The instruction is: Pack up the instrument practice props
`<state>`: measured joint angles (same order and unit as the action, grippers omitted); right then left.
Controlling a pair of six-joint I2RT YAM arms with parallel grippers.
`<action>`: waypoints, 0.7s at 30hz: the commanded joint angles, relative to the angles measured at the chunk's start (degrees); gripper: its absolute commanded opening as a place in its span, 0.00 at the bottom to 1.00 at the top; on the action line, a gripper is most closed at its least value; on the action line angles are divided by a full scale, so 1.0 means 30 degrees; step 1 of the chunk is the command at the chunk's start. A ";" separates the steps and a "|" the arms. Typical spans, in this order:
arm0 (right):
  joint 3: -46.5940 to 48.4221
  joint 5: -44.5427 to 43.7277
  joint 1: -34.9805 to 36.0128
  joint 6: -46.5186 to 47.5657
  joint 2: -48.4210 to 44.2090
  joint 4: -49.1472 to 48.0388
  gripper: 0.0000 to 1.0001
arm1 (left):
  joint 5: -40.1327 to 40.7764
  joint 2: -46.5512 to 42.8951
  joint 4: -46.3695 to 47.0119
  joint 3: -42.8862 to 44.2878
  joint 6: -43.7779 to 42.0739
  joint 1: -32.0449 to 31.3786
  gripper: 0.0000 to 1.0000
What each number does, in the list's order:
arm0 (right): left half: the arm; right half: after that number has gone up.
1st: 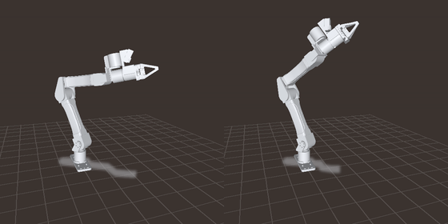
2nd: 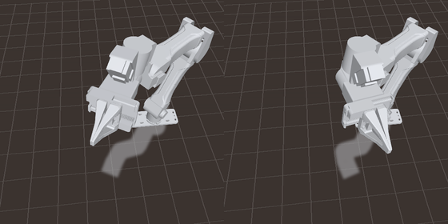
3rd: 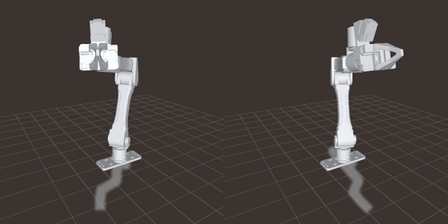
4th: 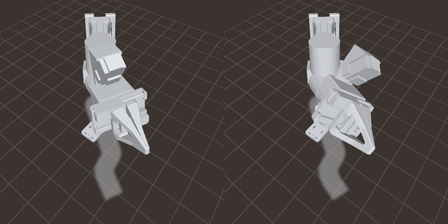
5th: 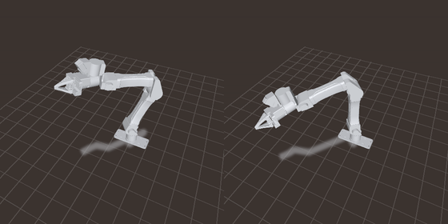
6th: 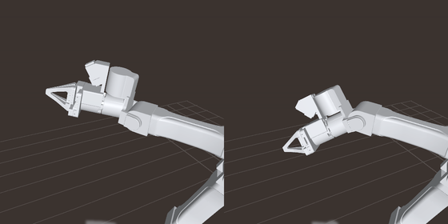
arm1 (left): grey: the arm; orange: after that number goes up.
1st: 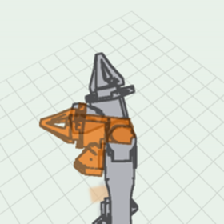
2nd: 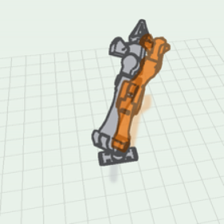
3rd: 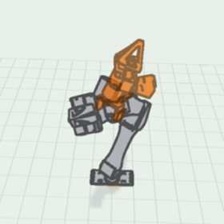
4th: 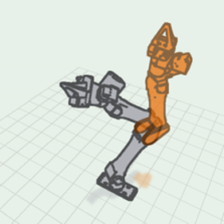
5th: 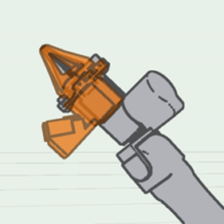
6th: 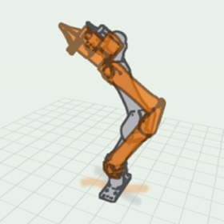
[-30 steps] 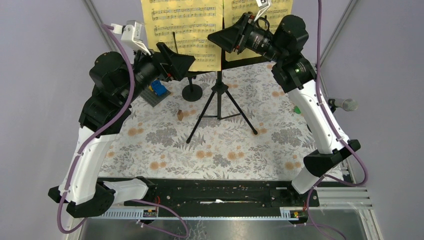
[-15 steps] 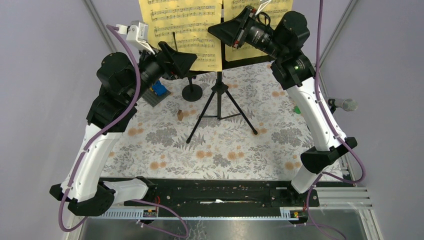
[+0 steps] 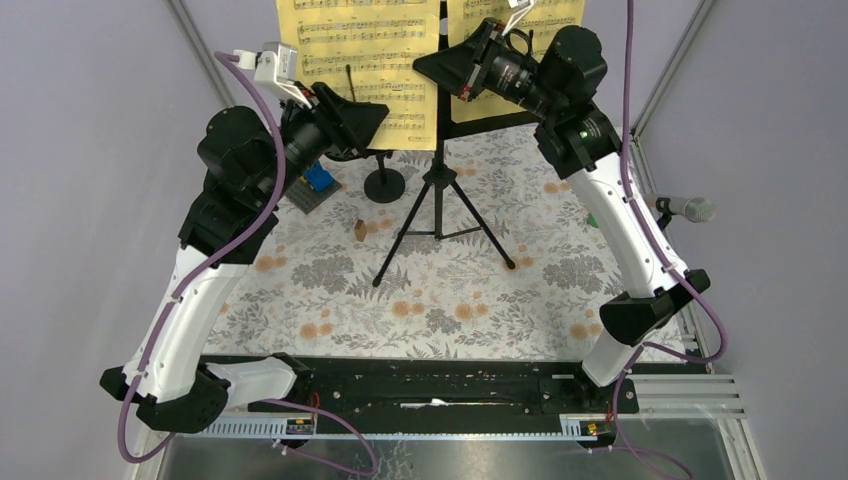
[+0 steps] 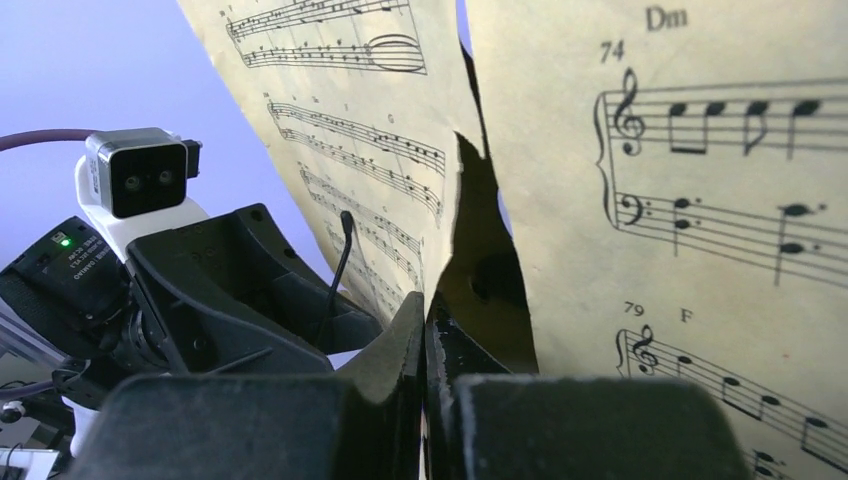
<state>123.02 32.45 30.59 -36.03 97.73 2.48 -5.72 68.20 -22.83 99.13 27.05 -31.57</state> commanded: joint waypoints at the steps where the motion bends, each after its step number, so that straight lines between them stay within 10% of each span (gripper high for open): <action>1: -0.0229 0.0032 -0.0124 0.0509 -0.0916 -0.1324 0.00 | -0.0017 -0.0527 0.1324 -0.0195 0.0037 -0.0074 0.36; 10: -0.0834 0.0254 -0.0126 0.0938 -0.1563 -0.1388 0.00 | 0.0235 -0.0889 0.1258 -0.0419 -0.0100 -0.0075 0.00; 21: -0.4430 -0.1485 -0.0121 0.3917 -0.6254 0.0340 0.00 | 0.0393 -0.1370 0.1139 -0.0727 -0.0534 -0.0077 0.00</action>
<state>113.80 31.46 30.57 -29.58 87.72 2.96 -4.27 66.35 -22.48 96.97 26.41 -31.57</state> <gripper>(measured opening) 0.017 0.039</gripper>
